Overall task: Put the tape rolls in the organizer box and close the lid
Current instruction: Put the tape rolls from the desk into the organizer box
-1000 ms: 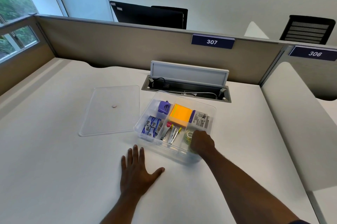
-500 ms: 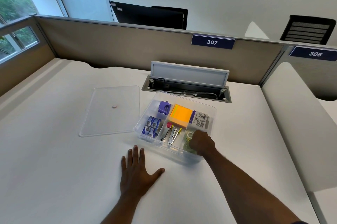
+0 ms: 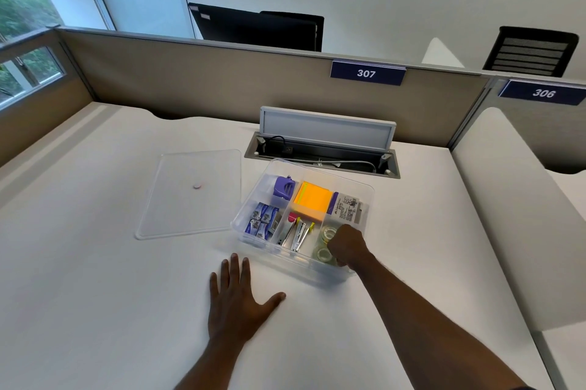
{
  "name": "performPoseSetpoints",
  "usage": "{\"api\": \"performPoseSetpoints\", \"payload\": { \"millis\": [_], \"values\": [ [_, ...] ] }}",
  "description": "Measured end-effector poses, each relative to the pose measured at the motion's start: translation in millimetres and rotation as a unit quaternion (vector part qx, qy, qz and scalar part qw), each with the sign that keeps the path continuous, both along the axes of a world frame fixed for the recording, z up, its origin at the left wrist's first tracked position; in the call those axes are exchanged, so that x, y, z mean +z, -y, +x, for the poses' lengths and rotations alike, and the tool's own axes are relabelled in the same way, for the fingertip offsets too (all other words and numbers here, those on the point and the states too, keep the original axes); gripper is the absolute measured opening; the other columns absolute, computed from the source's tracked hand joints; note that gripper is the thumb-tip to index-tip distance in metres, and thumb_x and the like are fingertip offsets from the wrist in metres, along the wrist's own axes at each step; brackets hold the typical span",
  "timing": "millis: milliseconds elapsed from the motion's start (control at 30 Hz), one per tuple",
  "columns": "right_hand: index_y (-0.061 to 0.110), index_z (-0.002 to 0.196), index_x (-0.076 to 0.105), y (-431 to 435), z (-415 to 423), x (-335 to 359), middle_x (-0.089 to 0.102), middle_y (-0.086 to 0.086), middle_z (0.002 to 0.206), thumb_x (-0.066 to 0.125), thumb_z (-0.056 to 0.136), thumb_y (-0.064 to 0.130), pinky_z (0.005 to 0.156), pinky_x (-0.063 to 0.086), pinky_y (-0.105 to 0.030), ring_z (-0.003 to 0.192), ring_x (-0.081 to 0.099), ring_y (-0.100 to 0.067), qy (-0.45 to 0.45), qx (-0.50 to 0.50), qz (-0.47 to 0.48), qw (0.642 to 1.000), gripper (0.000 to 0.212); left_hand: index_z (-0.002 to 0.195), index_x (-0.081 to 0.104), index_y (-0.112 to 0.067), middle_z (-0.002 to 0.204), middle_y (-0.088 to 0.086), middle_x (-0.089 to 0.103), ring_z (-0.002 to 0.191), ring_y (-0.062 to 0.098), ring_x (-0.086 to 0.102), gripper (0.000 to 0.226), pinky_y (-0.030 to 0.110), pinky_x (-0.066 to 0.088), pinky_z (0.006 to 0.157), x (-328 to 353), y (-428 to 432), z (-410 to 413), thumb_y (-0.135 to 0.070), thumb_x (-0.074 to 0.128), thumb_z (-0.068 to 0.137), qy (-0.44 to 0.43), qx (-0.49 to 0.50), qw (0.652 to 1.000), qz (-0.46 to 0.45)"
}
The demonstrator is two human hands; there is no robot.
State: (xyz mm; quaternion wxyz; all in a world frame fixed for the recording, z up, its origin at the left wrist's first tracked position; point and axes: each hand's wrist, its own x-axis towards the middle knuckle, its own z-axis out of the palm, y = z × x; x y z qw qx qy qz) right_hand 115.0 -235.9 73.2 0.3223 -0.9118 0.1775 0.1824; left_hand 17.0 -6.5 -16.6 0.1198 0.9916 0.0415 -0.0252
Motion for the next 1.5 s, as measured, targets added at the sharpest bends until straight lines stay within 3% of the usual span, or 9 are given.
{"api": "performPoseSetpoints", "payload": {
  "millis": [67, 167, 433, 600, 767, 1100, 1233, 1367, 1500],
  "values": [
    [-0.006, 0.118, 0.057, 2, 1, -2, 0.065, -0.023, 0.118, 0.058, 0.086, 0.004, 0.09, 0.056, -0.042, 0.107, 0.064, -0.037, 0.006, -0.01, 0.011, 1.0, 0.034, 0.15, 0.016, -0.018, 0.161, 0.008, 0.008, 0.149, 0.027, 0.005, 0.116, 0.049, 0.007, 0.121, 0, 0, 0, -0.096, 0.019, 0.064, 0.001, 0.0, 1.0, 0.0],
    [-0.006, 0.12, 0.056, 2, 1, -4, 0.063, -0.024, 0.12, 0.059, 0.085, 0.003, 0.094, 0.055, -0.042, 0.109, 0.062, -0.037, 0.021, -0.029, 0.019, 0.999, 0.037, 0.15, 0.019, -0.017, 0.161, 0.009, 0.011, 0.149, 0.028, 0.008, 0.116, 0.049, 0.009, 0.12, 0, 0, 0, -0.095, 0.021, 0.064, 0.004, 0.001, 1.0, 0.0],
    [-0.004, 0.112, 0.054, 6, -2, 0, 0.065, -0.024, 0.117, 0.057, 0.084, 0.002, 0.085, 0.058, -0.04, 0.106, 0.065, -0.039, 0.143, -0.084, -0.017, 0.986, 0.029, 0.15, 0.019, -0.017, 0.161, 0.008, 0.011, 0.149, 0.028, 0.008, 0.117, 0.05, 0.009, 0.12, -2, 0, 0, -0.096, 0.02, 0.064, 0.001, 0.001, 1.0, -0.004],
    [0.001, 0.105, 0.053, 11, -8, 6, 0.062, -0.02, 0.101, 0.056, 0.086, 0.009, 0.062, 0.056, -0.039, 0.088, 0.063, -0.037, 0.288, -0.124, -0.133, 0.94, 0.021, 0.15, 0.02, -0.017, 0.161, 0.009, 0.012, 0.148, 0.028, 0.01, 0.117, 0.05, 0.01, 0.12, -1, 0, 0, -0.096, 0.021, 0.064, 0.005, 0.001, 1.0, -0.006],
    [-0.003, 0.101, 0.053, 20, -9, 1, 0.061, -0.025, 0.103, 0.051, 0.087, 0.004, 0.075, 0.054, -0.043, 0.093, 0.063, -0.043, 0.186, -0.17, -0.111, 0.961, 0.016, 0.15, 0.018, -0.017, 0.161, 0.008, 0.01, 0.149, 0.027, 0.008, 0.117, 0.05, 0.009, 0.12, -1, 0, 0, -0.096, 0.02, 0.063, 0.003, 0.002, 1.0, -0.006],
    [-0.007, 0.096, 0.056, 30, 7, 2, 0.064, -0.03, 0.099, 0.045, 0.086, -0.004, 0.076, 0.053, -0.042, 0.093, 0.064, -0.045, 0.176, -0.145, -0.107, 0.968, 0.015, 0.151, 0.011, -0.017, 0.161, 0.009, 0.006, 0.149, 0.027, 0.004, 0.121, 0.049, 0.001, 0.12, 2, 0, -1, -0.098, 0.018, 0.061, -0.011, 0.001, 1.0, -0.026],
    [-0.007, 0.099, 0.056, 31, 14, 2, 0.063, -0.03, 0.101, 0.043, 0.087, -0.002, 0.079, 0.052, -0.042, 0.095, 0.063, -0.045, 0.174, -0.129, -0.123, 0.968, 0.018, 0.147, 0.027, -0.011, 0.157, 0.014, 0.022, 0.146, 0.032, 0.02, 0.12, 0.043, -0.006, 0.116, 7, 1, 0, -0.096, 0.026, 0.062, -0.006, -0.006, 0.999, -0.039],
    [-0.006, 0.101, 0.055, 19, 11, 5, 0.06, -0.027, 0.103, 0.041, 0.089, 0.004, 0.079, 0.051, -0.042, 0.098, 0.06, -0.042, 0.171, -0.113, -0.191, 0.96, 0.021, 0.143, 0.038, -0.01, 0.153, 0.016, 0.032, 0.142, 0.035, 0.03, 0.1, 0.045, 0.001, 0.116, 10, -4, -2, -0.081, 0.036, 0.072, -0.01, -0.015, 0.999, -0.038],
    [0.0, 0.115, 0.056, -1, 17, 10, 0.059, -0.018, 0.111, 0.043, 0.093, 0.017, 0.074, 0.051, -0.031, 0.096, 0.057, -0.03, 0.238, -0.009, -0.286, 0.928, 0.031, 0.132, 0.052, -0.006, 0.144, 0.017, 0.046, 0.13, 0.037, 0.048, 0.064, 0.042, 0.026, 0.114, 10, -20, 2, -0.034, 0.054, 0.074, 0.061, -0.01, 0.992, -0.11]
  ]
}}
